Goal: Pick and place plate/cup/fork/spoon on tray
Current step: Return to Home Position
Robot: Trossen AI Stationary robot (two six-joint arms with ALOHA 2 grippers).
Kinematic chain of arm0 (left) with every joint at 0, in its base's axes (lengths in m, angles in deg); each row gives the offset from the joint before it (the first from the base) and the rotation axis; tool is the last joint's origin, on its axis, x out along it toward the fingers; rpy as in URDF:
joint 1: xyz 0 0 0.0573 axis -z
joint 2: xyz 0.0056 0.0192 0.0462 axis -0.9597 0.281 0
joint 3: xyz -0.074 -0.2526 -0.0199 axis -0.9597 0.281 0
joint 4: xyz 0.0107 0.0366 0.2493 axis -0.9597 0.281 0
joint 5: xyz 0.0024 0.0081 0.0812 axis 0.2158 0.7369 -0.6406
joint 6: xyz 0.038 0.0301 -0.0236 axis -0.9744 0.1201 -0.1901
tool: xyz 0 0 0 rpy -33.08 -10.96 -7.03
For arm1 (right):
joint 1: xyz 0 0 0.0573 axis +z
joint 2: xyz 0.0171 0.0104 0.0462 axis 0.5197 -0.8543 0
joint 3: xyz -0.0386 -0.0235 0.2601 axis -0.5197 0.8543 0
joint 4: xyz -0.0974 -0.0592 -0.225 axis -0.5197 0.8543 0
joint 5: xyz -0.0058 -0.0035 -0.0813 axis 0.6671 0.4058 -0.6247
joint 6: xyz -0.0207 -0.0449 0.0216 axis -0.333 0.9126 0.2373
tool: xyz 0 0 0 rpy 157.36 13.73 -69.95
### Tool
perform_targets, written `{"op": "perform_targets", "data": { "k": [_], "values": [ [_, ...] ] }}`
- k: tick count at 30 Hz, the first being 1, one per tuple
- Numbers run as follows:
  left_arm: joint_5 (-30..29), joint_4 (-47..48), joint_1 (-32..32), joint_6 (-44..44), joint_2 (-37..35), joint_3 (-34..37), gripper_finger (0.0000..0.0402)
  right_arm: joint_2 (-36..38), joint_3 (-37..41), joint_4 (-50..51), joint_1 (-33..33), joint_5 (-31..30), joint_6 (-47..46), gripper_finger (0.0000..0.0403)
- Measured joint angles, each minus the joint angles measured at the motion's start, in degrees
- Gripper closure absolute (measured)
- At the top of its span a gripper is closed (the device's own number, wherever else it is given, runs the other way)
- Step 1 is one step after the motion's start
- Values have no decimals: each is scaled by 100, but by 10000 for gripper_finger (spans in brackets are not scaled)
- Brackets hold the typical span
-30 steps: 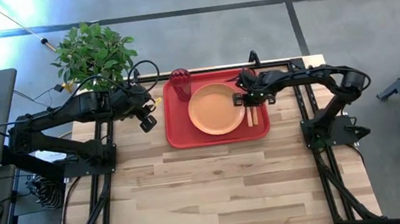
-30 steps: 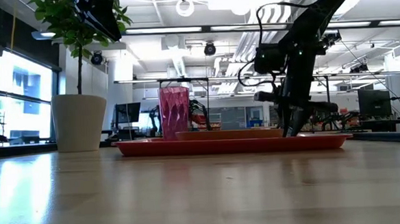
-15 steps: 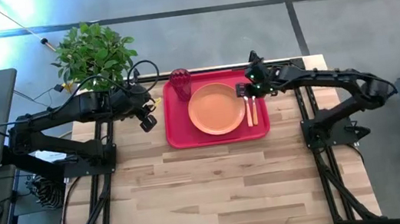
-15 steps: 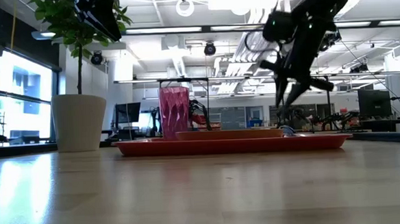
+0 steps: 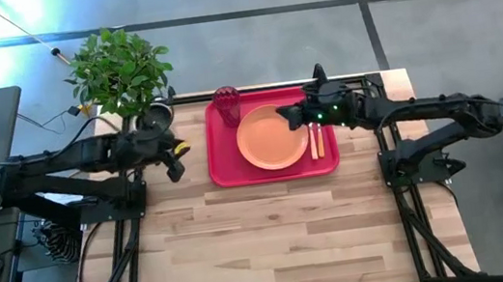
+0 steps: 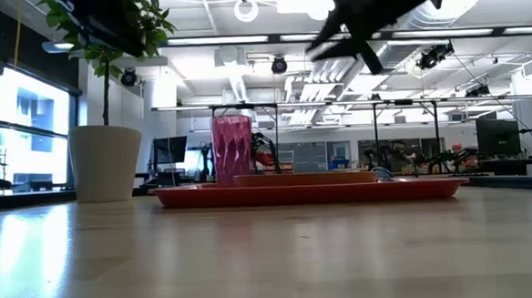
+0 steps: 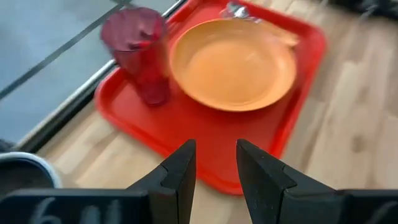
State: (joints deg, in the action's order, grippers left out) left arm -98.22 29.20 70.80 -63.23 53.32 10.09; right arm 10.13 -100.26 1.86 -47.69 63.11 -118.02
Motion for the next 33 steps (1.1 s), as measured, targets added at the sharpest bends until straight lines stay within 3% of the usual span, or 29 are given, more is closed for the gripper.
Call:
{"op": "perform_targets", "data": {
  "k": [13,19,28,33],
  "values": [
    [26,-972,846,179,-1780,1260,298,0,0,-1673,1069,-183,47,324],
    [30,-1633,1165,-2,-2424,1921,298,0,0,-1732,1462,-268,-146,324],
    [41,-3350,1580,-607,-3184,3161,298,-2,0,-1632,2028,-564,-228,324],
    [325,-3787,1772,-597,-3591,3895,298,-6,0,-1643,2324,-737,-373,324]
  ]
}}
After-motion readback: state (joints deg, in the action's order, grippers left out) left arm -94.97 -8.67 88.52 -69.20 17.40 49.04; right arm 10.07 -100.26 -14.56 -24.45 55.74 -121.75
